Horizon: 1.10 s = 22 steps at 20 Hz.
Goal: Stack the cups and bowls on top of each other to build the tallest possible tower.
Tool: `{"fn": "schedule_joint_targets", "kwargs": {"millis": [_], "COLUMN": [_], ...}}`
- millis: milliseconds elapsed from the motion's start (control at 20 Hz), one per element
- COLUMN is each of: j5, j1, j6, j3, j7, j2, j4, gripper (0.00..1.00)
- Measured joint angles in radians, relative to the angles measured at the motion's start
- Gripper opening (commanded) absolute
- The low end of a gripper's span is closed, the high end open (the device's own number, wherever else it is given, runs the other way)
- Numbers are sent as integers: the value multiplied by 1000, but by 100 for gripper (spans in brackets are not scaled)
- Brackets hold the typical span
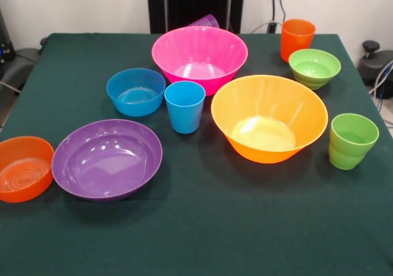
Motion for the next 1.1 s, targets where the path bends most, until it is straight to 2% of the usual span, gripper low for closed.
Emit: {"fn": "schedule_joint_targets", "kwargs": {"millis": [550,1100], "j5": [0,-6], "j1": [2,0], "j6": [6,72], "j3": [-1,-8], "j7": [0,0], "j2": [-11,-8], "j4": [-36,-72], "gripper": [100,100]}}
